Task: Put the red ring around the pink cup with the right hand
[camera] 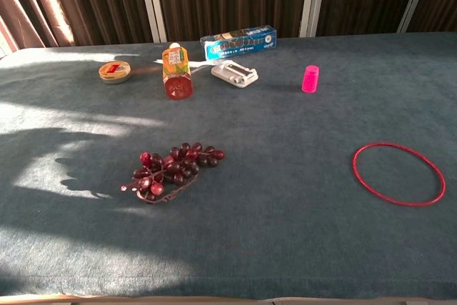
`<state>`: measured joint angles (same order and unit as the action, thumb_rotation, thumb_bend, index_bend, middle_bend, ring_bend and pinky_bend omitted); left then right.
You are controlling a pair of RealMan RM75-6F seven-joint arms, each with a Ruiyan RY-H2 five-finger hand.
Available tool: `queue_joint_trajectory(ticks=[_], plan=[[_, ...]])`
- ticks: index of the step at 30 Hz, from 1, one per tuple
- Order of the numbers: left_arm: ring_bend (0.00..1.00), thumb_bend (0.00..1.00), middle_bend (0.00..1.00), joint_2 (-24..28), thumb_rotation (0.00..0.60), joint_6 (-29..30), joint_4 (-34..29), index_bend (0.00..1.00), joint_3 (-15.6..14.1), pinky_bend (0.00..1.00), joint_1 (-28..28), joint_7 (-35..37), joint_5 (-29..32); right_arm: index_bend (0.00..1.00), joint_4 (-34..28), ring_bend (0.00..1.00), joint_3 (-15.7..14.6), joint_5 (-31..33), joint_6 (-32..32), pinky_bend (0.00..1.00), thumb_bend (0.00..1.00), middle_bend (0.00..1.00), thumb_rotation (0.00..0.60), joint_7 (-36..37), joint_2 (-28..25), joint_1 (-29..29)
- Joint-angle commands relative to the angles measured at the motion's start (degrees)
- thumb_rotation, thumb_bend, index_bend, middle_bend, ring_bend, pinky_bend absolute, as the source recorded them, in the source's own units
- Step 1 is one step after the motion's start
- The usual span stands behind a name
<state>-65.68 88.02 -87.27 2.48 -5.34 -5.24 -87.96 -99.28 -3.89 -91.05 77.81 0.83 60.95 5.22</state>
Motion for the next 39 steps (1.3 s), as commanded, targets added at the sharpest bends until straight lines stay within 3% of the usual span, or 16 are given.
queue_joint_trajectory(ticks=[1,7,13,15,17,18,21,22,25,32,39], plan=[[0.09,0.51,0.10,-0.01,0.600,-0.07,0.01,0.21,-0.04,0.18,-0.03,-0.19,-0.05,0.00,-0.11,0.00,-0.01,0.11,-0.18,0.13,0.01,0.00,0.600,0.05,-0.11,0.09],[0.08,0.51,0.11,-0.06,0.600,-0.07,-0.12,0.23,-0.04,0.18,0.02,-0.38,-0.01,0.00,-0.03,0.00,0.05,-0.61,0.25,0.13,0.01,0.00,0.600,1.26,-0.20,0.15],[0.09,0.52,0.14,0.12,0.600,0.03,-0.71,0.29,-0.30,0.19,0.28,-1.06,-0.09,0.00,-2.19,0.04,-0.43,-0.35,-3.68,0.16,0.02,0.04,0.600,1.71,-2.37,2.09],[0.09,0.51,0.15,0.21,0.600,0.47,-0.89,0.29,-0.29,0.19,0.48,-0.80,-0.24,0.02,-2.84,0.15,0.33,-0.11,-4.52,0.25,0.05,0.15,0.600,0.51,-2.43,3.09],[0.09,0.51,0.16,0.25,0.600,0.73,-0.96,0.28,-0.22,0.20,0.63,-0.62,-0.15,0.13,-3.20,0.38,1.28,0.08,-4.97,0.46,0.10,0.32,0.600,-1.58,-1.96,4.02],[0.09,0.51,0.16,0.27,0.600,0.74,-0.95,0.28,-0.17,0.20,0.67,-0.61,-0.05,0.16,-3.37,0.48,1.66,0.13,-5.17,0.55,0.11,0.38,0.600,-2.47,-1.66,4.43],[0.09,0.51,0.17,0.28,0.600,0.74,-0.95,0.28,-0.16,0.21,0.68,-0.60,-0.01,0.24,-3.51,0.65,1.83,0.28,-5.31,0.72,0.13,0.49,0.600,-2.91,-1.52,4.59],[0.09,0.51,0.17,0.31,0.600,0.72,-0.96,0.28,-0.13,0.21,0.73,-0.57,0.13,0.33,-3.68,0.77,2.07,0.34,-5.43,0.84,0.19,0.59,0.600,-3.46,-1.36,4.84],[0.09,0.52,0.18,0.59,0.600,1.04,-1.30,0.28,0.08,0.22,1.06,-0.17,0.68,0.52,-4.24,0.97,3.42,-1.68,-6.33,1.00,0.39,0.78,0.600,-8.61,-0.12,7.12],[0.09,0.52,0.18,0.73,0.600,0.33,-1.57,0.28,-0.18,0.23,0.90,-0.47,0.51,0.58,-8.14,1.00,4.06,0.75,-9.74,1.00,0.50,0.85,0.600,-15.50,-0.84,9.17],[0.09,0.52,0.19,0.95,0.600,0.17,-1.57,0.28,-0.11,0.23,0.85,0.19,0.52,0.58,-8.13,1.00,4.22,6.04,-13.57,1.00,0.51,0.88,0.600,-19.73,0.59,10.59]])
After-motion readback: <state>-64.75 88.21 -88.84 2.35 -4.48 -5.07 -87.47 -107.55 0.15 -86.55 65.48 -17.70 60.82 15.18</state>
